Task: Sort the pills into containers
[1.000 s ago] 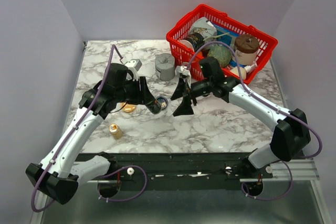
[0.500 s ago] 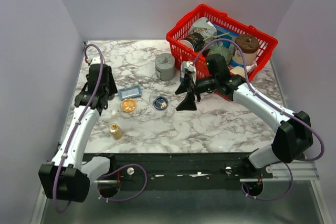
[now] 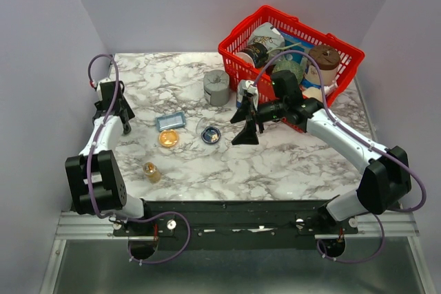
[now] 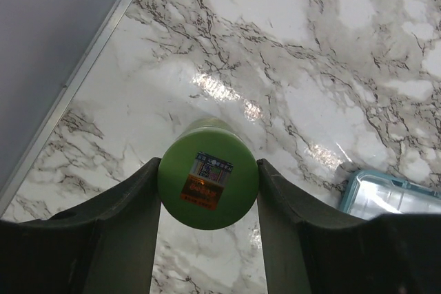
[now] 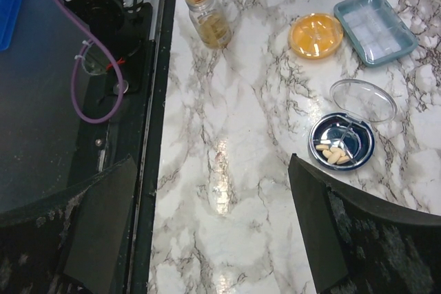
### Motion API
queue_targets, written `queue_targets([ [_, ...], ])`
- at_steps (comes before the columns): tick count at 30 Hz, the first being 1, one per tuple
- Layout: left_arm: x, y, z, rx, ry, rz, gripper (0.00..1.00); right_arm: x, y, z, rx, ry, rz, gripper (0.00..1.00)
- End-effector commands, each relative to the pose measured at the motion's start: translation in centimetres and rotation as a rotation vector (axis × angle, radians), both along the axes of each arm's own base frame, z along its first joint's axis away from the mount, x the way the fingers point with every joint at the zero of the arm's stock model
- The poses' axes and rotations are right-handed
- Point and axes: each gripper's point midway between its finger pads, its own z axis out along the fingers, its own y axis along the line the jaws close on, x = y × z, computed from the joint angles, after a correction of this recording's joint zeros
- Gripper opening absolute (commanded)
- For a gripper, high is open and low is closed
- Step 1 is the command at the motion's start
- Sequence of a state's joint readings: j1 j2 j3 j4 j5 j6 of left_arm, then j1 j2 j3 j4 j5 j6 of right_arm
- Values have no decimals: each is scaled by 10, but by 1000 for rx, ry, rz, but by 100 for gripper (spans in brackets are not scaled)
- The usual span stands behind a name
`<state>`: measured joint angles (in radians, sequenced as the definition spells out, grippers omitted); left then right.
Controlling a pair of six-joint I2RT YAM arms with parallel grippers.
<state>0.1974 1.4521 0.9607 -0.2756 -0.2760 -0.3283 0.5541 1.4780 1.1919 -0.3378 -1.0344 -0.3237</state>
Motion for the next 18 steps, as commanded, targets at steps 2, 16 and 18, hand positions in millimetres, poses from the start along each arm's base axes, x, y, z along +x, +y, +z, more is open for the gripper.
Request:
queue_targets([
  [2, 27, 17, 20, -7, -105, 37, 2, 1, -2, 4, 9, -29, 2, 100],
  [16, 22, 17, 48, -85, -142, 48, 79, 1, -2, 5, 12, -38, 4, 100],
  [18, 22, 14, 55, -89, -161, 34, 90, 1, -2, 4, 9, -39, 4, 100],
])
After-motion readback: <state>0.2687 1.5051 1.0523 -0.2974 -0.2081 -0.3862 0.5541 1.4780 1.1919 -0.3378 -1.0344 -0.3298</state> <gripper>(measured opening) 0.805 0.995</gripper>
